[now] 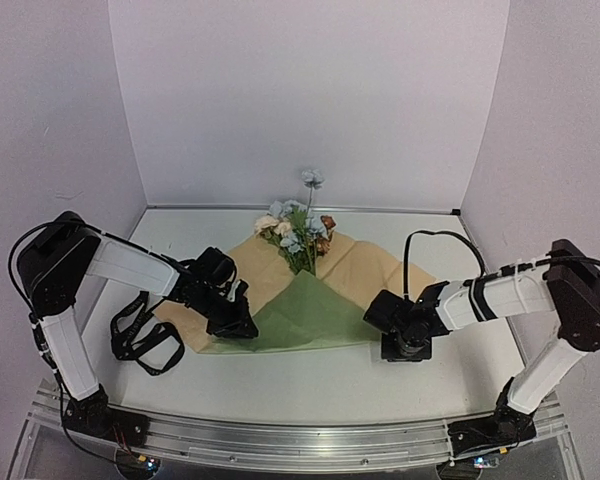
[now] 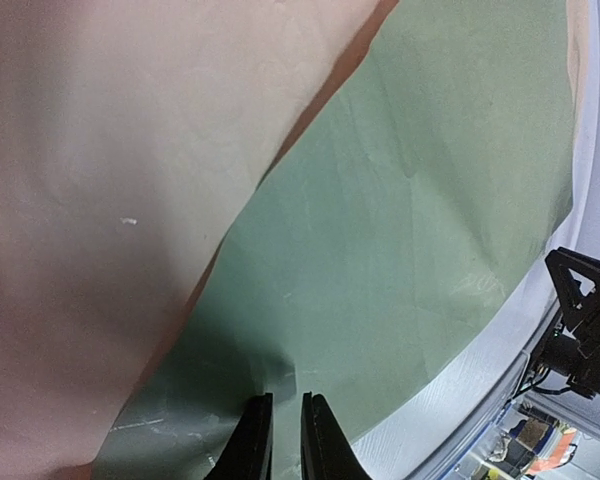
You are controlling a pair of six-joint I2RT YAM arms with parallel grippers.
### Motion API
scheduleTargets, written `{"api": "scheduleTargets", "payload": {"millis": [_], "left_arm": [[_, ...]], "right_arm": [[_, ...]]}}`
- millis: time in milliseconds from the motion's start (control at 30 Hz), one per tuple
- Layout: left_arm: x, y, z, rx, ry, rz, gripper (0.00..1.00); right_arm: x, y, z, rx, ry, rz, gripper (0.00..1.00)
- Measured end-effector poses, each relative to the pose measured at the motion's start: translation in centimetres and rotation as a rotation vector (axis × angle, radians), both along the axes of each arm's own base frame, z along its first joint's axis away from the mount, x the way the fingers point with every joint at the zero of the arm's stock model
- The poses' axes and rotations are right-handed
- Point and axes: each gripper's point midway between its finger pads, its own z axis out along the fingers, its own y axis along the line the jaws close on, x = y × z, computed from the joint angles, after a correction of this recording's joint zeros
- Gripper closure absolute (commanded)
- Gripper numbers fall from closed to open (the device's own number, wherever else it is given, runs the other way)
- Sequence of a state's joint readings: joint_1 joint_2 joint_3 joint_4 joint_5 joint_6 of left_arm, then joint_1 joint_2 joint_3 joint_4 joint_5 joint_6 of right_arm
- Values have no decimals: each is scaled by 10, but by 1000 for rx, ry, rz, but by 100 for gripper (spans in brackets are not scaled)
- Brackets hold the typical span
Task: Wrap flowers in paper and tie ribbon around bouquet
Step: Press the fold line of the 1/4-folded wrapping paper.
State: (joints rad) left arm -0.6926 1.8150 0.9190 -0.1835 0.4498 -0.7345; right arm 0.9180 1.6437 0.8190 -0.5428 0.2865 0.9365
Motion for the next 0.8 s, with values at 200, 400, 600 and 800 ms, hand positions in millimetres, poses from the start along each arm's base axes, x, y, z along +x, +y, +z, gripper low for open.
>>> {"api": "scheduleTargets", "payload": {"millis": [200,400,600,800], "left_arm": [[-1,2,1,28,-4,-1,86],[3,4,0,58,7,-13,86],[12,6,0,62,4,-14,86],[14,8,0,65,1,-24,86]], "right_arm": [[-9,-18,14,103,-56,-85,41],[-7,-36,2,260,-100,-225,40],[29,-9,9,541,-205,-351,47],[43,8,11,749,-266,-453,56]]}}
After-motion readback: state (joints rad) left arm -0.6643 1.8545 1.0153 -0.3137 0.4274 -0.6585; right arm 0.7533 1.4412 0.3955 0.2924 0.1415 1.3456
